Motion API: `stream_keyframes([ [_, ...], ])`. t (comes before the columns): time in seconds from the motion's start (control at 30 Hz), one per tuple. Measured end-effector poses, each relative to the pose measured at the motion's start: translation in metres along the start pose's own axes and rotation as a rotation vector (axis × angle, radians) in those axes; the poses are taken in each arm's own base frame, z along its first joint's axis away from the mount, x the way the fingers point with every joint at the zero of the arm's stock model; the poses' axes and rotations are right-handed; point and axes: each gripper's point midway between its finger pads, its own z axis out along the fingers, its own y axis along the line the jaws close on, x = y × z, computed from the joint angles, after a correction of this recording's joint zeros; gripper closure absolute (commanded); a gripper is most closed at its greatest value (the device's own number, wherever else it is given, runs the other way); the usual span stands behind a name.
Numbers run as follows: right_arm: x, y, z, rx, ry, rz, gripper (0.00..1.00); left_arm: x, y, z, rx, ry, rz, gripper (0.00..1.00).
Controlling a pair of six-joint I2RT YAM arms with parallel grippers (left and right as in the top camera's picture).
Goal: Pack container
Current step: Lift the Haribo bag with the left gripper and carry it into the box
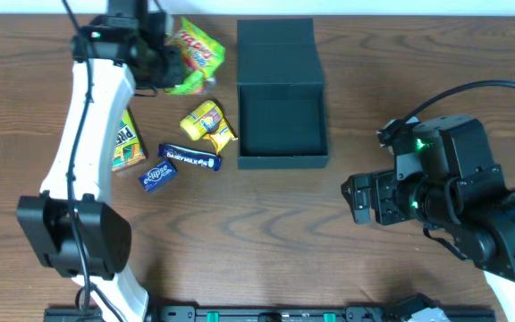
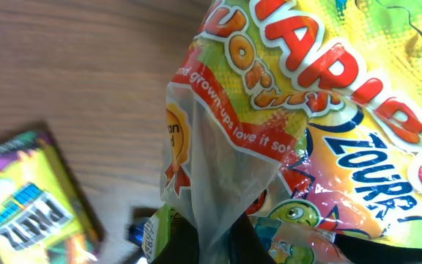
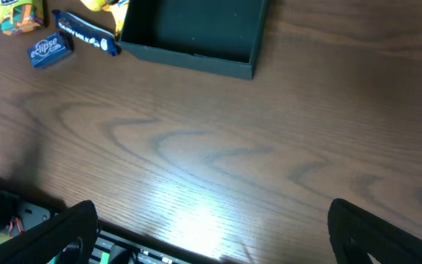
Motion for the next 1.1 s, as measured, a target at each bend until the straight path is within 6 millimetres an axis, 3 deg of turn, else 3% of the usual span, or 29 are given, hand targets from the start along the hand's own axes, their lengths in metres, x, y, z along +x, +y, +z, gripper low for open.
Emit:
stream_keyframes([
  [0.07,0.000,0.000,0.000,0.000,0.000,0.000,0.01,0.008,-0.013,0.000,-0.002,0.021,-0.018,0.94],
  [0.1,0.000,0.000,0.000,0.000,0.000,0.000,0.01,0.016,-0.035,0.004,0.007,0.042,-0.005,0.94],
  [0.33,0.000,0.000,0.000,0.000,0.000,0.000,0.01,0.045,-0.105,0.009,-0.022,0.054,-0.037,0.94],
  [0.53,0.000,0.000,0.000,0.000,0.000,0.000,0.01,0.072,-0.156,0.009,-0.053,0.034,-0.107,0.94],
  [0.7,0.000,0.000,0.000,0.000,0.000,0.000,0.01,0.087,-0.176,0.021,-0.096,0.013,-0.214,0.94],
  [1.0,0.000,0.000,0.000,0.000,0.000,0.000,0.01,0.101,-0.183,0.085,-0.184,0.017,-0.295,0.94],
  [1.03,0.000,0.000,0.000,0.000,0.000,0.000,0.01,0.103,-0.182,0.090,-0.195,0.024,-0.297,0.92],
  [1.1,0.000,0.000,0.000,0.000,0.000,0.000,0.01,0.104,-0.182,0.093,-0.197,0.030,-0.297,0.30],
])
